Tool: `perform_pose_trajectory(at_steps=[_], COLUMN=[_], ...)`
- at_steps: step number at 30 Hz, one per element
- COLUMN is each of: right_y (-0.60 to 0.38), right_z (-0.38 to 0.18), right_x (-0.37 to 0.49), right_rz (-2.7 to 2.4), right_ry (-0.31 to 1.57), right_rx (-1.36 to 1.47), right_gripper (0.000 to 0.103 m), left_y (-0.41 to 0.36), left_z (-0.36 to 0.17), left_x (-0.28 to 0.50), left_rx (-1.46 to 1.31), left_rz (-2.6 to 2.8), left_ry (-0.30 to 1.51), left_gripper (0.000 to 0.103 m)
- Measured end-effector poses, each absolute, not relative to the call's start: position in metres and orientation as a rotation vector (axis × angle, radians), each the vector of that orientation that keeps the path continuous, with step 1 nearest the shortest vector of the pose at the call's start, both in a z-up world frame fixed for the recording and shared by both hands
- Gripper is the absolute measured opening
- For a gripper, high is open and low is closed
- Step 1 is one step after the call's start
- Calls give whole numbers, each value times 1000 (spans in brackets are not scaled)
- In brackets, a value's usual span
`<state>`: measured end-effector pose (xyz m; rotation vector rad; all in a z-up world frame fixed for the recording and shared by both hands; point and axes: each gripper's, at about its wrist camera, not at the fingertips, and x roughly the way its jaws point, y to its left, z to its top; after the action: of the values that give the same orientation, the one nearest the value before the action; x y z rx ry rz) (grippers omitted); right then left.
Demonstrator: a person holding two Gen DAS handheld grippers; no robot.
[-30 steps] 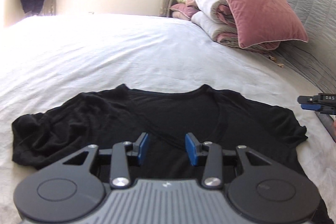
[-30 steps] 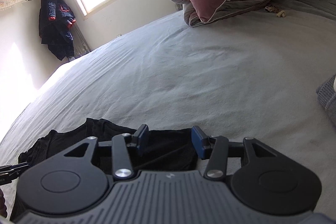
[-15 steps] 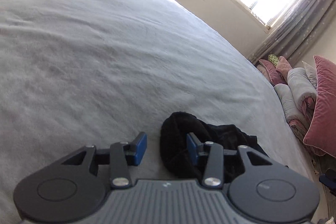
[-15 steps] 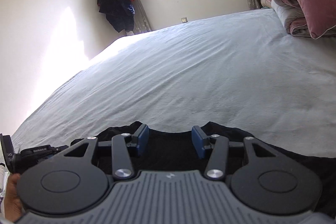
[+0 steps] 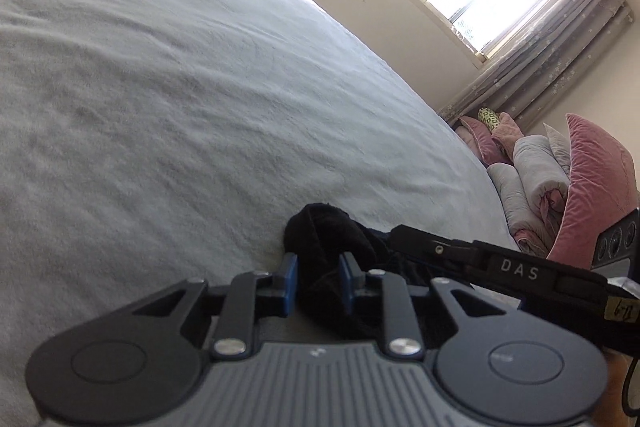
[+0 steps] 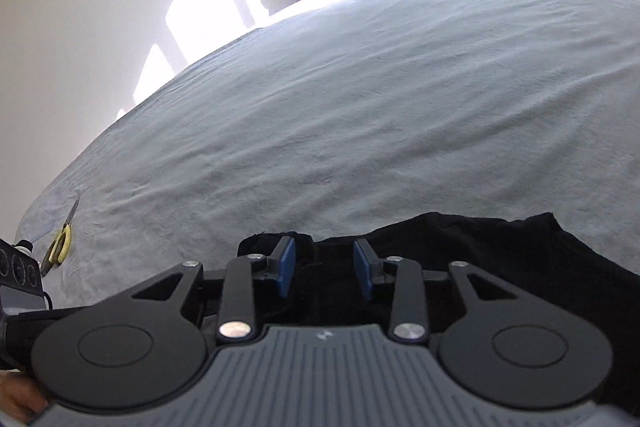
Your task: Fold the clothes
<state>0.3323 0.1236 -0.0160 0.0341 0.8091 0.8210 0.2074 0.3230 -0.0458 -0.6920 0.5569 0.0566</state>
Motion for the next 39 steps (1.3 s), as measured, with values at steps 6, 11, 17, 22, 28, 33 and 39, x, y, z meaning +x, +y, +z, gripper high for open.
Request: perform_pose_trajectory(at_steps=[6, 11, 17, 22, 28, 33, 39], right_y=[140, 143, 150, 166, 183, 173, 158], right_z=[-28, -10, 17, 23, 4, 3, -7], right_x=[333, 319, 302, 291, 303, 307, 306], right_rz=[815, 810, 801, 809, 874, 853, 863], right_ry=[844, 752, 606, 516, 614, 640, 723], right_rx=[-17, -56, -116, -188, -182, -117, -42], right_gripper=[5, 3, 3, 3, 12, 14, 14], left_y=[311, 311, 330, 336, 342, 367, 366], left_z=[-51, -45, -18, -2, -16, -29, -33], left_x=[213, 204, 173, 158, 168, 163, 164], left_rx=[-593, -539, -581, -584, -582, -662, -754], left_rz=[-10, -12, 0, -34, 62, 277, 133], left_ry=[562, 567, 433, 403, 560, 600, 556], left_gripper=[23, 1, 1, 1, 6, 7, 18])
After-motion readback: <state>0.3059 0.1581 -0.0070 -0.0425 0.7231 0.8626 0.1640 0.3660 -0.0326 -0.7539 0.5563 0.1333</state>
